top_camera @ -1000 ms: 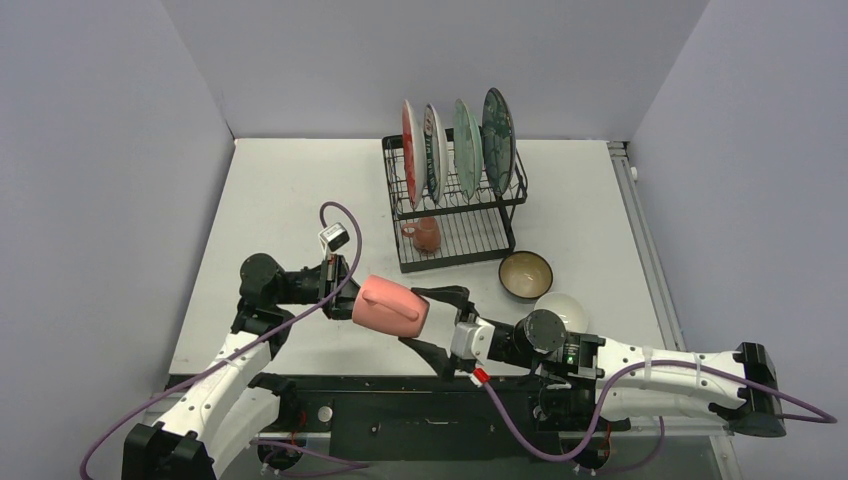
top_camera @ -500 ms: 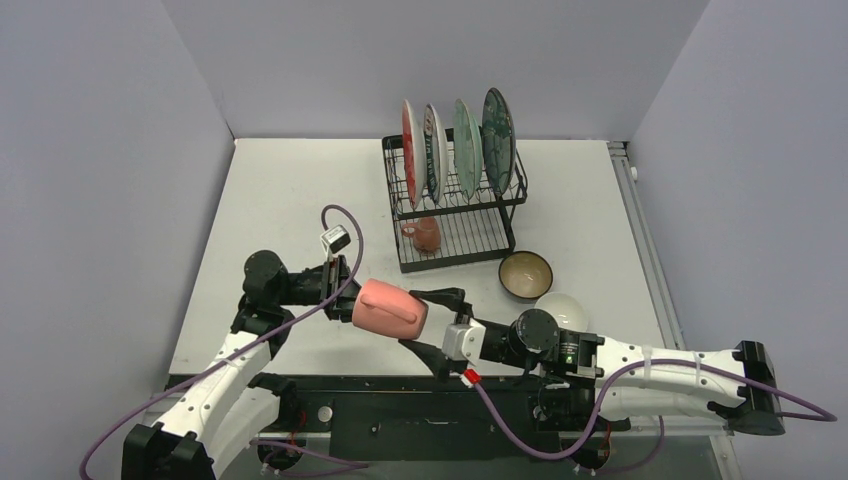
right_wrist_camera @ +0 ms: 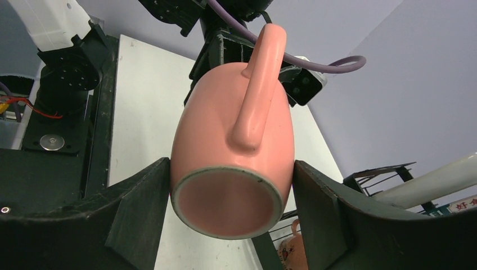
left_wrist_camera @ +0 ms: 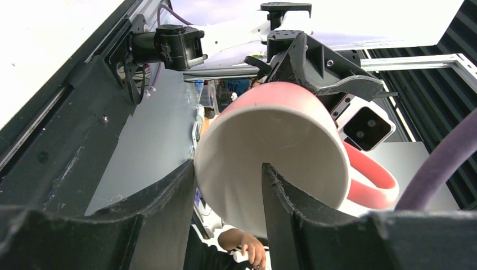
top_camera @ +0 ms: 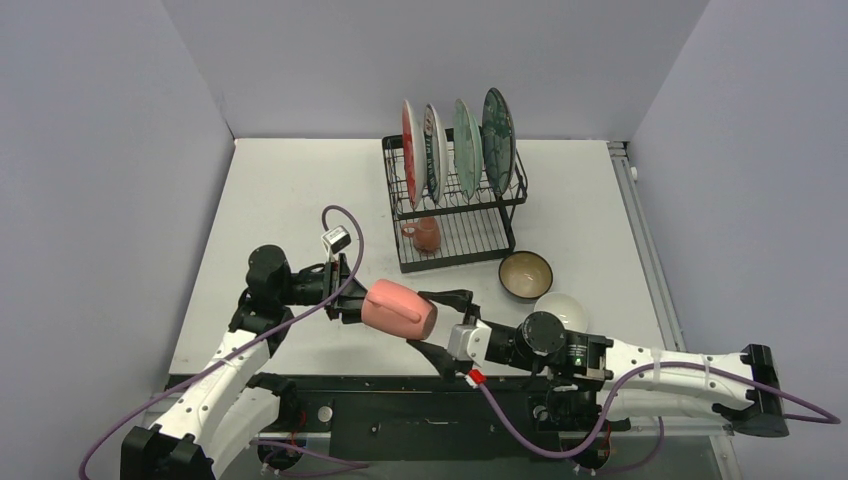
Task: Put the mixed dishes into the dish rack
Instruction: Pick up the cup at the center of the board.
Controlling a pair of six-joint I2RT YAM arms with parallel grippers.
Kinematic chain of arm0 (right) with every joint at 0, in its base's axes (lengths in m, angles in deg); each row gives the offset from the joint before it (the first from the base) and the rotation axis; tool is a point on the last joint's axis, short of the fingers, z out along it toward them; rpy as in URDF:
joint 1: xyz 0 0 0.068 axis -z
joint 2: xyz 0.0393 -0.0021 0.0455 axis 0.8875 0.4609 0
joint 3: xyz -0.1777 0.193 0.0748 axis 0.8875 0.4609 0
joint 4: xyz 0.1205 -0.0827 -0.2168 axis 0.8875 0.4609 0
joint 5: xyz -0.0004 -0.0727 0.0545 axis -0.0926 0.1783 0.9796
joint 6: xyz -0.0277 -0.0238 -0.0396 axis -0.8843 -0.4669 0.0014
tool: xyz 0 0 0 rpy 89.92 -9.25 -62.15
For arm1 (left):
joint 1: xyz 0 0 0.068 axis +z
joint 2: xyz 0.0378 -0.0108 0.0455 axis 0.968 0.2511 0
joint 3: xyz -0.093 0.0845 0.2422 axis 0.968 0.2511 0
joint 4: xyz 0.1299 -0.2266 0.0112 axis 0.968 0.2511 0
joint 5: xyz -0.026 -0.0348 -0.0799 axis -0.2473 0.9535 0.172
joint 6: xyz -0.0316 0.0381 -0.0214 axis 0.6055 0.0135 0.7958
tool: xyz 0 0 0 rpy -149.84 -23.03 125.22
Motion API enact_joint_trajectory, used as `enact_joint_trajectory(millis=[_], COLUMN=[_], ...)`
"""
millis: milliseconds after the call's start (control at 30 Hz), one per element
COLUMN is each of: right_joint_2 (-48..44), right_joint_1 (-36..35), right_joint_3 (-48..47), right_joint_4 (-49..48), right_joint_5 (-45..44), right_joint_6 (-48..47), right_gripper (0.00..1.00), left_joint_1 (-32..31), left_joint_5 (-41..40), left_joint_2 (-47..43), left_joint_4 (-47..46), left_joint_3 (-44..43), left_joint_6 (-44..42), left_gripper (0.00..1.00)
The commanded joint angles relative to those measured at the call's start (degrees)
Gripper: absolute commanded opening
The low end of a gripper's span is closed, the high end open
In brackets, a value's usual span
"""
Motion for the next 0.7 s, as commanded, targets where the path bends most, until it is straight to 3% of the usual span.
enact_joint_trajectory(millis=[0, 667], right_joint_2=[-3.77, -5.43], right_joint_1=[-0.25, -0.26], right_joint_3=[-0.17, 2.2], right_joint_4=[-5.07, -4.7], right_joint_5=[-2.46, -3.4], right_joint_6=[-0.21, 2.97], right_gripper=[0.0, 0.0], left_joint_1=[-0.04, 0.32], left_joint_5=[-0.19, -1.45], left_joint_2=[-0.58, 0.92], left_joint_4=[1.94, 8.39], left_joint_3=[-3.12, -4.24], left_joint_6=[-3.95, -10.57], left_gripper=[0.43, 0.48])
